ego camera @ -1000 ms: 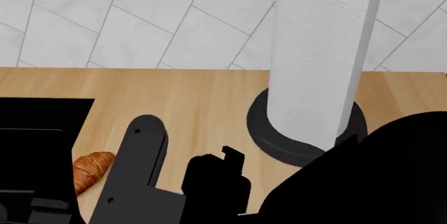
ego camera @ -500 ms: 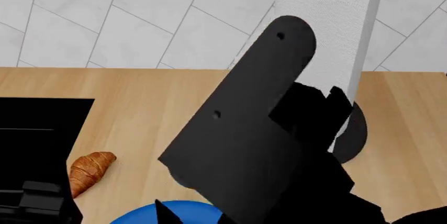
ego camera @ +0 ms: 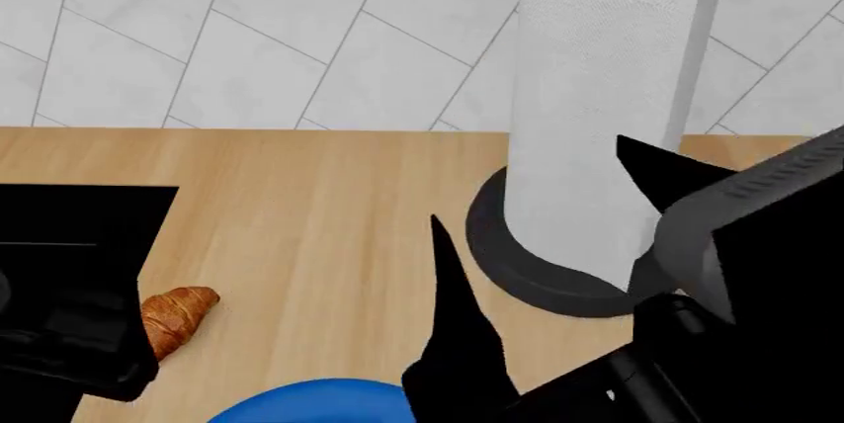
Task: Place the pastries on the plates.
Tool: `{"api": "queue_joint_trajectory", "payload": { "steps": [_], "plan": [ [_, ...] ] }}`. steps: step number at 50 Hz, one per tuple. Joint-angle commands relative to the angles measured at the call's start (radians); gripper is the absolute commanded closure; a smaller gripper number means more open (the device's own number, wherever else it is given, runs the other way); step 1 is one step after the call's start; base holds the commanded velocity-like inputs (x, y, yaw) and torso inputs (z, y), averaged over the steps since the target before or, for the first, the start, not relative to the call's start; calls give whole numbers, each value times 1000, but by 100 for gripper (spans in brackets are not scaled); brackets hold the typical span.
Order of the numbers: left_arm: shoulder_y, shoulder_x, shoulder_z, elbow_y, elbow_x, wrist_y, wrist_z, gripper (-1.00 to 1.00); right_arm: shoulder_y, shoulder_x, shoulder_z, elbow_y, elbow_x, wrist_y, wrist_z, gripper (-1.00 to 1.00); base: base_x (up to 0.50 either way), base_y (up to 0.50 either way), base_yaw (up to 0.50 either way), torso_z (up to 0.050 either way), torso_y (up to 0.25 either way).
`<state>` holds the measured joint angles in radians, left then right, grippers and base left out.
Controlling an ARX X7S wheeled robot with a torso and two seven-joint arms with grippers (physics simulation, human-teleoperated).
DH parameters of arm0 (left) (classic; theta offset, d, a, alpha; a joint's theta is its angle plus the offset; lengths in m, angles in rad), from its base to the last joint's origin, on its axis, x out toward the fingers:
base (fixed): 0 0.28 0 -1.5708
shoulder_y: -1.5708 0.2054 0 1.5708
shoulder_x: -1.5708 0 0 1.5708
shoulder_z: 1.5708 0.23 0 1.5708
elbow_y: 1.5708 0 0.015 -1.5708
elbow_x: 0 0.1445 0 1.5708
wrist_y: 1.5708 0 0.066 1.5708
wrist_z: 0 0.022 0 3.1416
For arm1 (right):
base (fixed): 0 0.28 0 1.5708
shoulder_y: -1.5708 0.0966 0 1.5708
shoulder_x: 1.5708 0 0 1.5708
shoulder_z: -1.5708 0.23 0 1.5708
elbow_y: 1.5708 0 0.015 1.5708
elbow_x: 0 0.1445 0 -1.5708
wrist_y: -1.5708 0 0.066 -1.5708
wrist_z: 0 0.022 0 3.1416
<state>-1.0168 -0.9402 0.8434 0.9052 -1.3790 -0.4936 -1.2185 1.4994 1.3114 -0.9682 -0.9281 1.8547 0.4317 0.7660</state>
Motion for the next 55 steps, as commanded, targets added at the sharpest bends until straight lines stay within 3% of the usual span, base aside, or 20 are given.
{"api": "queue_joint_trajectory", "payload": {
  "steps": [1,6,13,25,30,33,36,44,55],
  "plan": [
    [-339,27,-3,-189,-306,-208,141,-100,-249,122,-56,-75,-255,-315,-3,-100,0,0,0,0,0],
    [-541,68,15,-358,-413,-369,257,-100,-316,166,-93,-93,-316,-387,19,-100,0,0,0,0,0],
    [-682,151,50,-595,-434,-501,445,-100,-336,186,-102,-95,-337,-427,34,-100,0,0,0,0,0],
    [-867,339,174,-1077,-297,-688,784,-100,-397,160,-146,-74,-415,-448,19,-100,0,0,0,0,0],
    [-956,429,274,-1258,-186,-775,993,-100,-426,166,-164,-68,-446,-473,4,-100,0,0,0,0,0],
    [-987,468,331,-1327,-129,-806,1094,-100,-442,177,-174,-70,-465,-493,-1,-100,0,0,0,0,0],
    [-1034,533,410,-1471,-36,-809,1275,-100,-464,172,-189,-74,-495,-515,-1,-100,0,0,0,0,0],
    [-1073,650,607,-1617,127,-808,1616,-100,-454,164,-180,-87,-483,-499,5,-100,0,0,0,0,0],
    [-1040,723,693,-1728,182,-802,1756,-100,-463,128,-191,-95,-505,-476,11,-100,0,0,0,0,0]
  ]
}}
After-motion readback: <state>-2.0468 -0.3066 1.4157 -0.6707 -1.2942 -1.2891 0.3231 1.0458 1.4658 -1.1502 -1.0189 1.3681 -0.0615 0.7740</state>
